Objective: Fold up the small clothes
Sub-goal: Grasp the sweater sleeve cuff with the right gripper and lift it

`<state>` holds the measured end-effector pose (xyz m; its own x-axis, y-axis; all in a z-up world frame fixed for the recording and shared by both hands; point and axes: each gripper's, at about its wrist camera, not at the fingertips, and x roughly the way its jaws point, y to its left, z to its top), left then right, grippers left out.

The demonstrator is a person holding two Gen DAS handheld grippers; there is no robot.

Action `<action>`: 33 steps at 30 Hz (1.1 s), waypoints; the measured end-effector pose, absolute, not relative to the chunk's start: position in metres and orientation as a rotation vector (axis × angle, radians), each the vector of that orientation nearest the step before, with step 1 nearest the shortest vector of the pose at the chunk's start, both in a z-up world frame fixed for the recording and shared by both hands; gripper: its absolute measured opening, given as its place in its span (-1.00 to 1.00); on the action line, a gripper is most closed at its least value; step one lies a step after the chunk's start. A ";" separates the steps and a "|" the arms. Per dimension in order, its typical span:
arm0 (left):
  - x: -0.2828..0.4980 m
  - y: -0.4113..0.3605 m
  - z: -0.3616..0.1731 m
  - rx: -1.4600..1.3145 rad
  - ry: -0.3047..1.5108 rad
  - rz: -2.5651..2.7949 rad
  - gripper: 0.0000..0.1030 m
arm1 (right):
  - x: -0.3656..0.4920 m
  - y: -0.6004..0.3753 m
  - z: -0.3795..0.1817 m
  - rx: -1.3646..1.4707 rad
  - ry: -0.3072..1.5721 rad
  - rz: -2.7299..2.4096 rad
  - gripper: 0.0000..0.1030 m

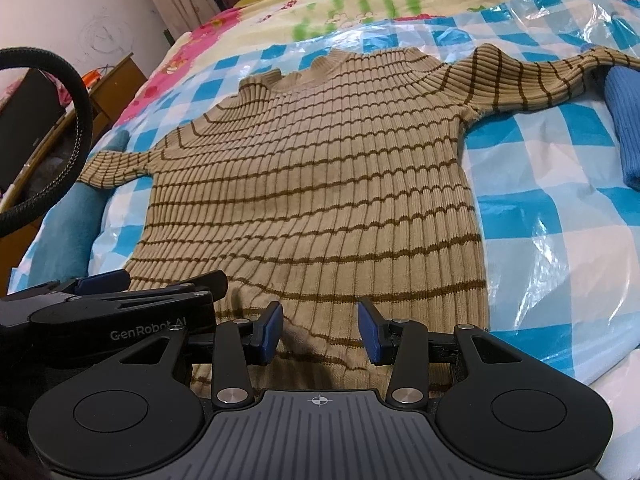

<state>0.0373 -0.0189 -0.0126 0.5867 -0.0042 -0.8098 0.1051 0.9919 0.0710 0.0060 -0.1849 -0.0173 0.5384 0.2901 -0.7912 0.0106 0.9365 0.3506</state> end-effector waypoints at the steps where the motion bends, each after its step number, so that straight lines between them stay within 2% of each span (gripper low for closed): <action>1: 0.037 -0.019 -0.012 0.115 0.942 -0.066 1.00 | 0.006 -0.185 -0.017 0.334 0.992 0.170 -0.21; 4: 0.039 -0.020 -0.010 0.114 0.937 -0.073 1.00 | 0.006 -0.187 -0.016 0.338 0.985 0.173 -0.21; 8: 0.044 -0.022 -0.007 0.109 0.929 -0.084 1.00 | 0.008 -0.192 -0.013 0.341 0.975 0.172 -0.08; 16: 0.062 -0.046 0.000 0.133 0.906 -0.142 1.00 | 0.016 -0.222 -0.004 0.380 0.926 0.146 -0.08; 25: 0.103 -0.099 0.001 0.143 0.889 -0.238 1.00 | 0.053 -0.326 0.014 0.446 0.779 -0.072 -0.08; 33: 0.131 -0.156 -0.002 0.178 0.858 -0.333 1.00 | 0.104 -0.442 0.010 0.625 0.648 -0.308 -0.08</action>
<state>0.1306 -0.1564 -0.0023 0.6068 -0.2154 -0.7651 0.3570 0.9339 0.0202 0.1040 -0.4415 0.0102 0.7613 -0.0754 -0.6440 0.4513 0.7748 0.4427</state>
